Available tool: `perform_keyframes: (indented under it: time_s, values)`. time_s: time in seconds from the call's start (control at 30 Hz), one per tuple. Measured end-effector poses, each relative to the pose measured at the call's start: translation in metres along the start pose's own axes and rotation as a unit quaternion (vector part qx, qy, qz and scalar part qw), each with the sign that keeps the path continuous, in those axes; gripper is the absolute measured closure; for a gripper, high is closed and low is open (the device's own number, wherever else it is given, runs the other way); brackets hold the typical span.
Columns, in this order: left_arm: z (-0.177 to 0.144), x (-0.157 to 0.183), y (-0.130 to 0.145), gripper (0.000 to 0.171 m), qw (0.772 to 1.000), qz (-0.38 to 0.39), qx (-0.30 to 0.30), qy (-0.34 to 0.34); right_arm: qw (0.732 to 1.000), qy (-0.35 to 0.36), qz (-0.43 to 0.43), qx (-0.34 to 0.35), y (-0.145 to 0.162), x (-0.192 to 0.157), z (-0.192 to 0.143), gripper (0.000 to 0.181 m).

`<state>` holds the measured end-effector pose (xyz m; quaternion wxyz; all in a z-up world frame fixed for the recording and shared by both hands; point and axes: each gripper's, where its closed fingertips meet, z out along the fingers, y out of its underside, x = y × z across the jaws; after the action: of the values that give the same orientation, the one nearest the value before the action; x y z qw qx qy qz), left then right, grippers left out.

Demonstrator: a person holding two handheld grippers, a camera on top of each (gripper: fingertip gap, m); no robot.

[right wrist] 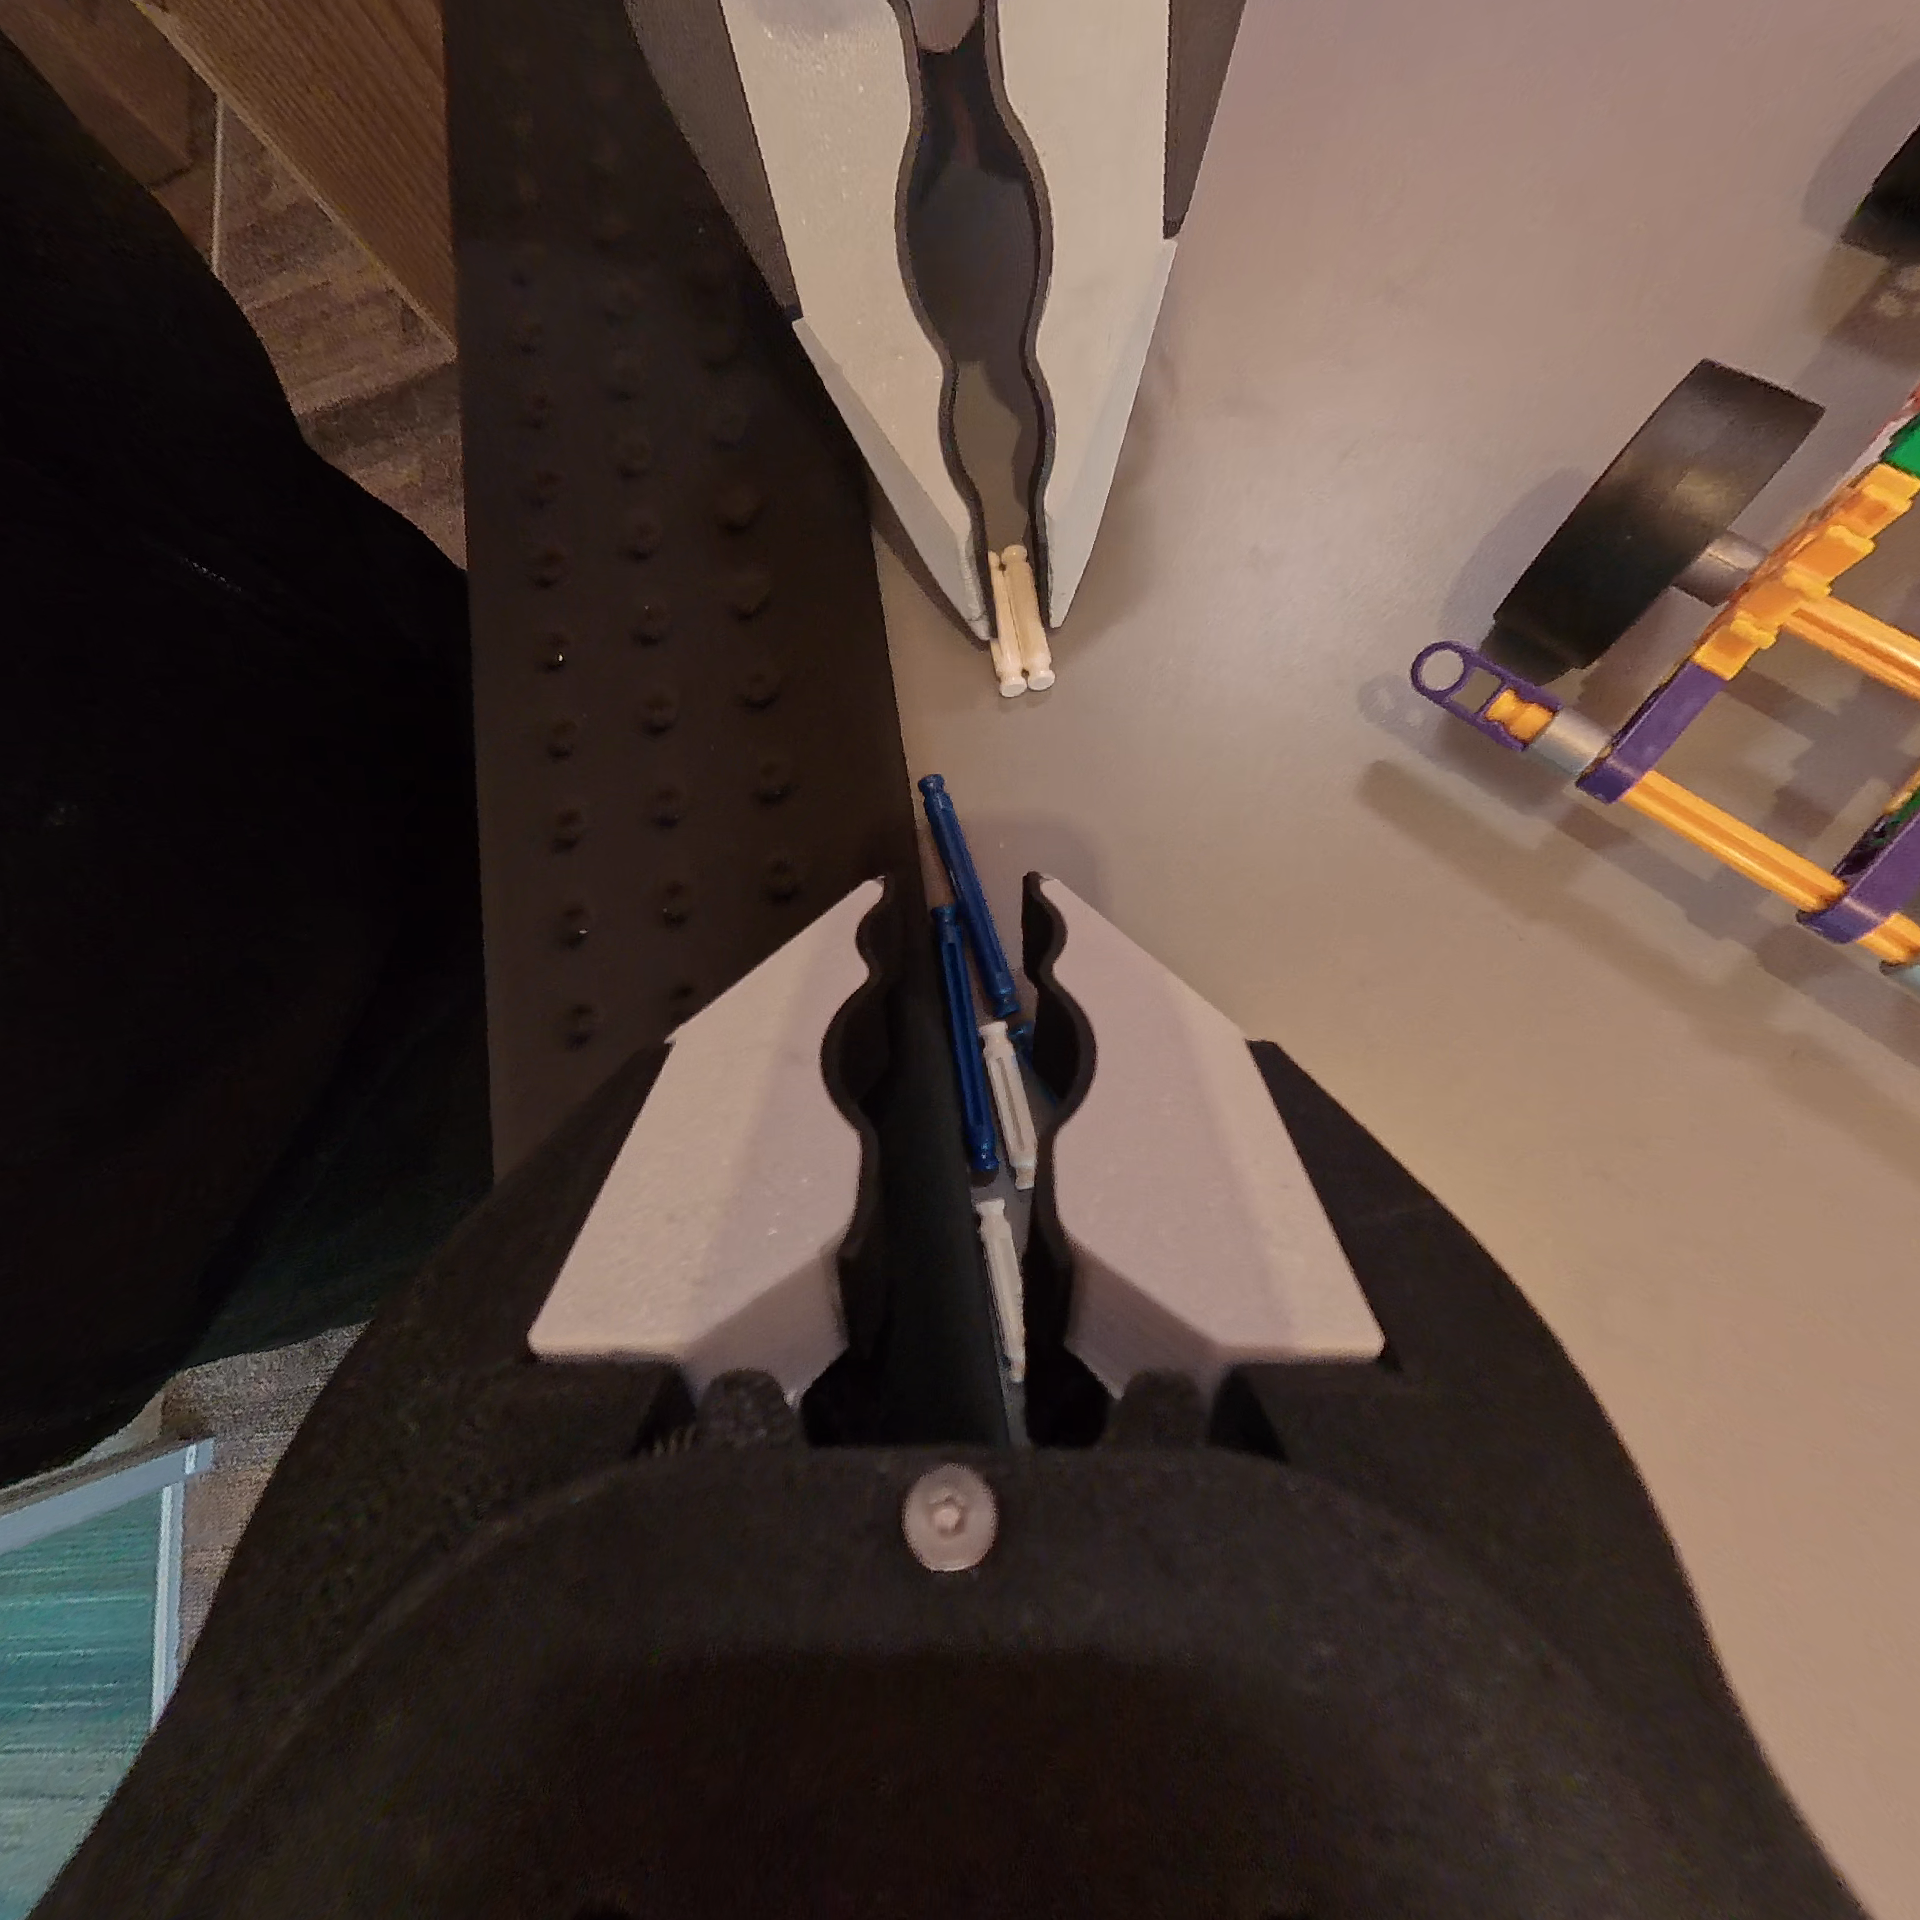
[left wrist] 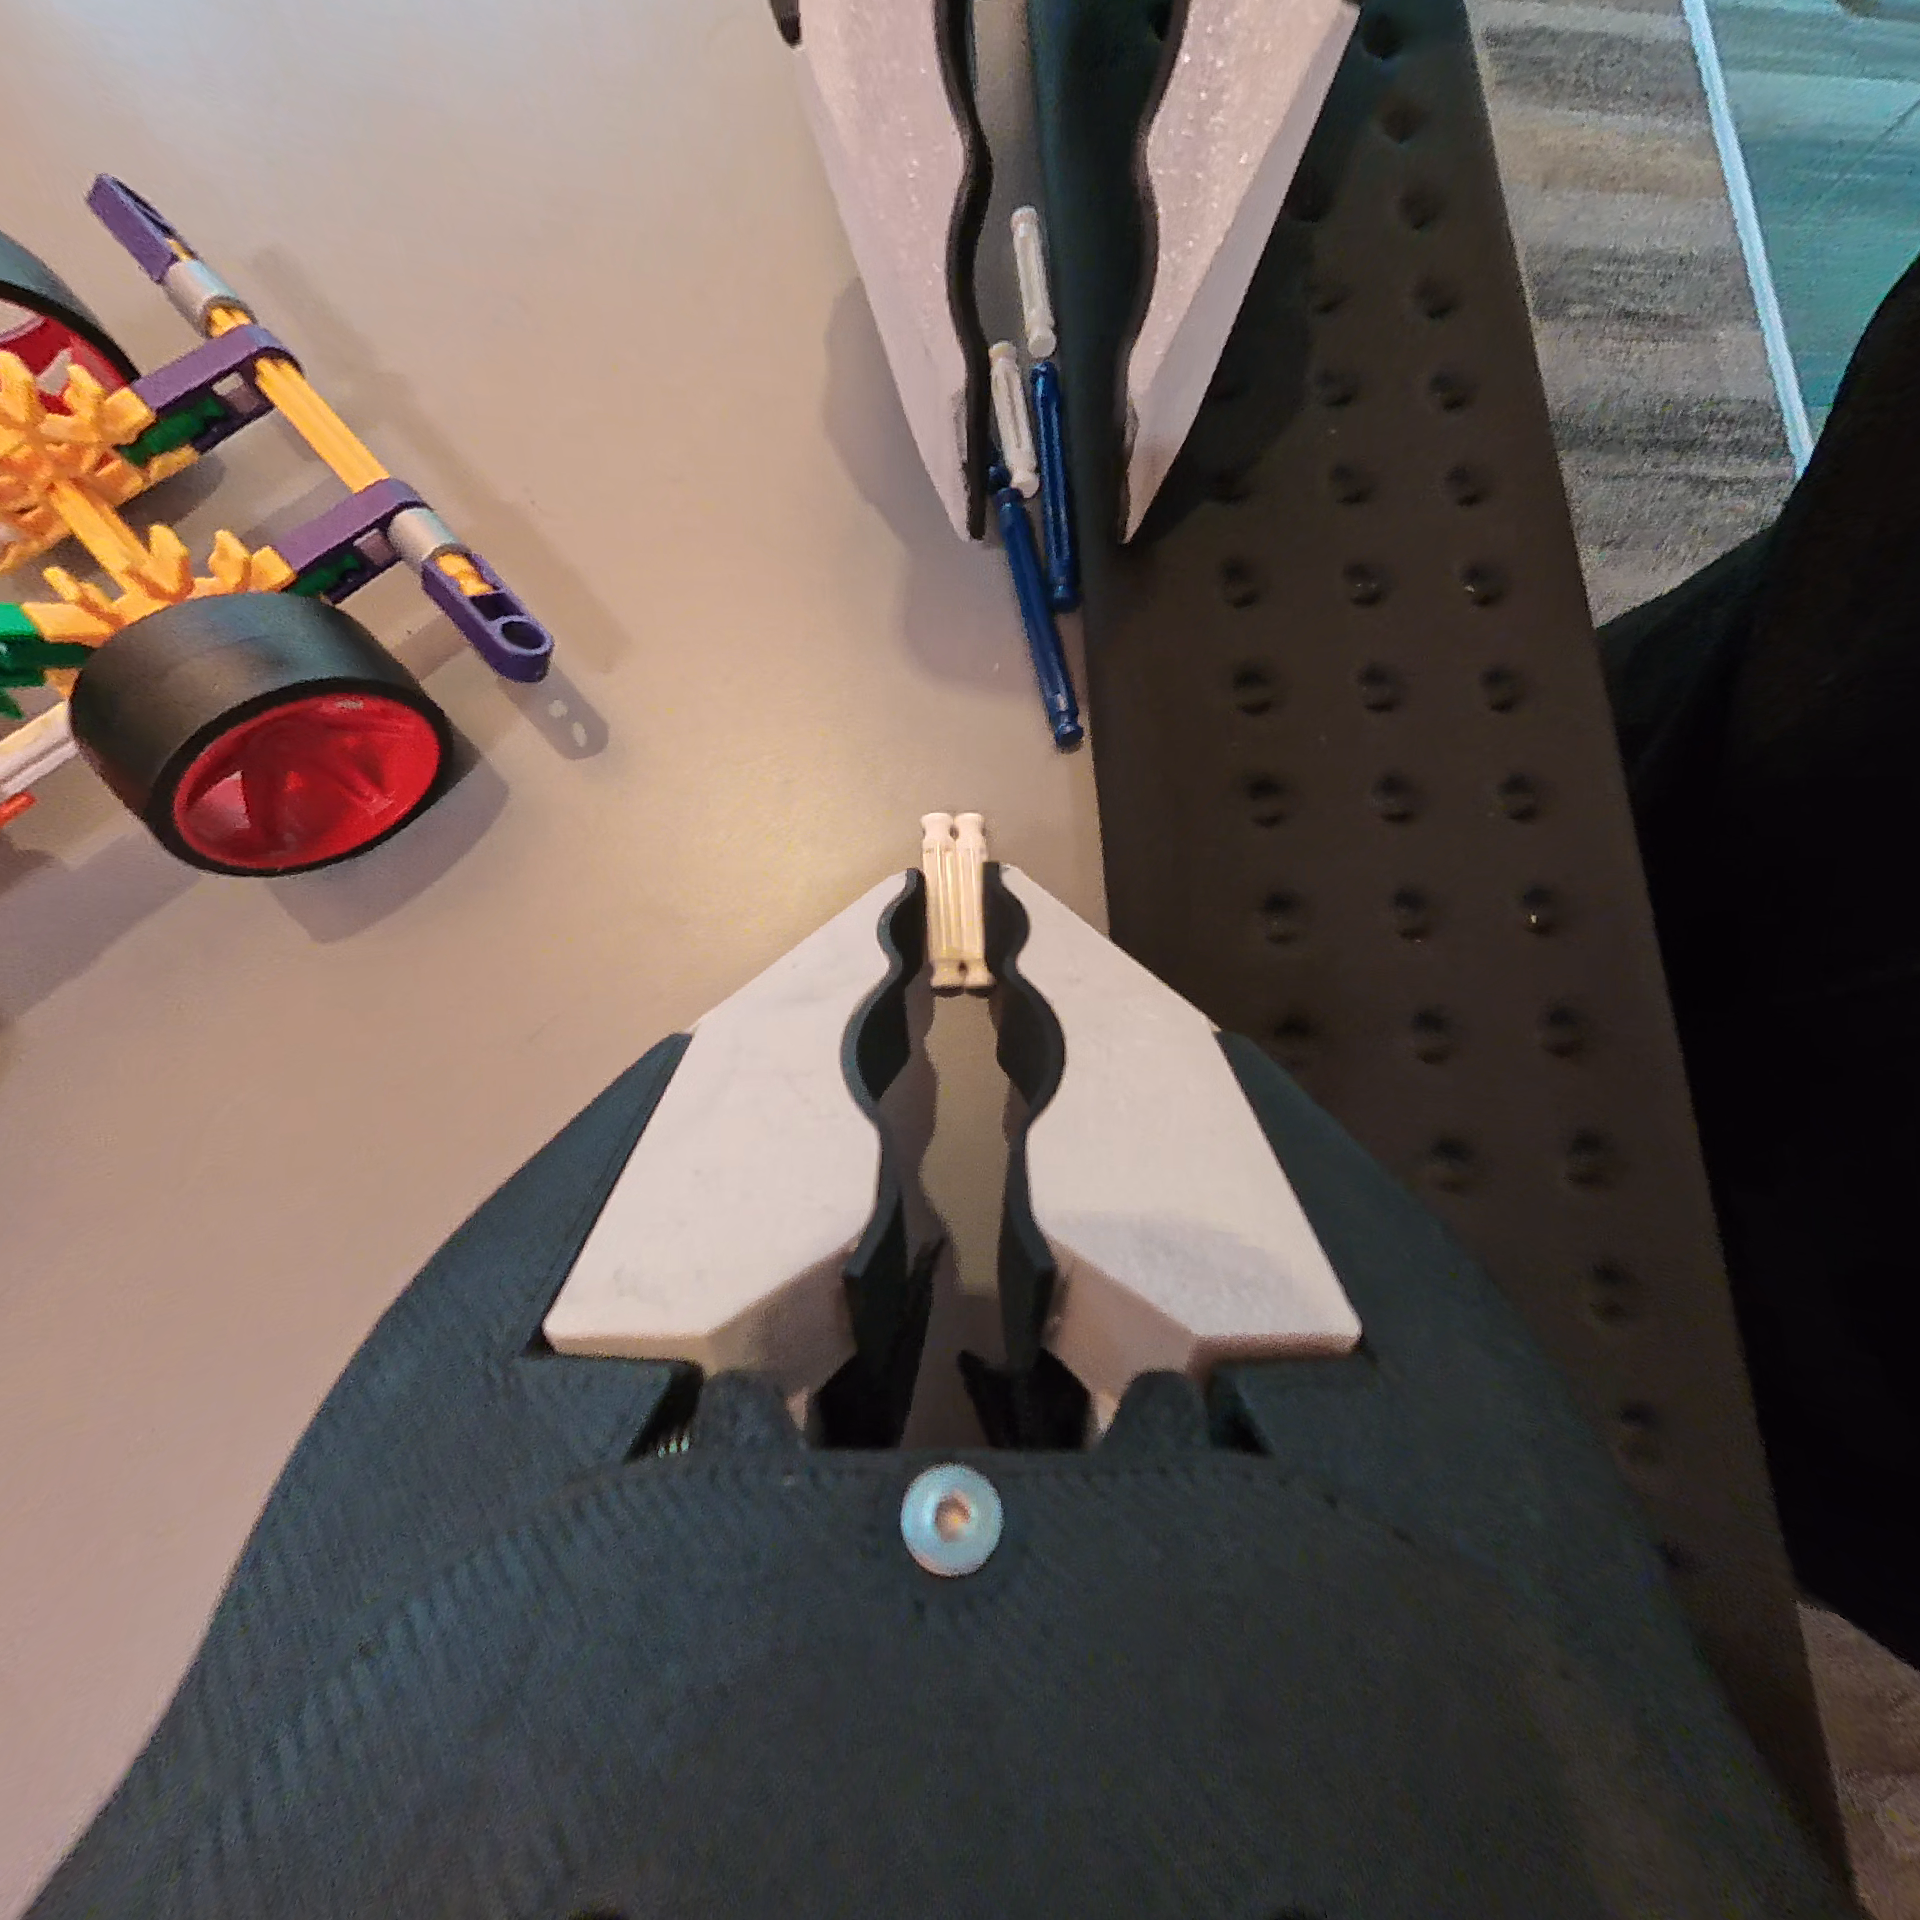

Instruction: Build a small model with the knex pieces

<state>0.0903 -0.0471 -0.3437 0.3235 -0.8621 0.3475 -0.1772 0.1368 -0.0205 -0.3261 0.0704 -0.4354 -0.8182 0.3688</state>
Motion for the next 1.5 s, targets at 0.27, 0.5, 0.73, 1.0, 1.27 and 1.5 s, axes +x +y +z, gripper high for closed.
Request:
perform_keyframes:
  time_s: [0.27,0.5,0.73,1.0,1.27,1.5]
  values:
    - [-0.002,0.005,0.006,0.171,1.0,-0.007,0.008,0.0,1.0,0.011,0.003,0.009,-0.01,0.004,0.0,0.161]
    - [-0.021,-0.02,0.008,0.15,0.997,-0.038,0.017,-0.065,0.996,0.064,-0.065,0.016,-0.046,0.026,0.024,0.161]
    - [-0.02,-0.04,0.019,0.168,0.994,-0.084,0.013,-0.071,0.991,0.058,-0.109,-0.05,-0.049,0.048,0.052,0.166]
    - [-0.02,-0.036,0.02,0.169,0.993,-0.087,0.026,-0.08,0.997,0.028,-0.064,-0.044,-0.04,0.04,0.053,0.178]
    - [-0.14,-0.054,-0.001,0.169,0.959,-0.107,0.078,-0.252,0.996,0.042,-0.033,0.069,-0.138,0.033,0.039,0.179]
    - [-0.285,-0.111,0.101,0.169,0.875,-0.212,0.021,-0.435,0.983,0.092,-0.092,0.127,-0.313,0.073,0.103,0.178]
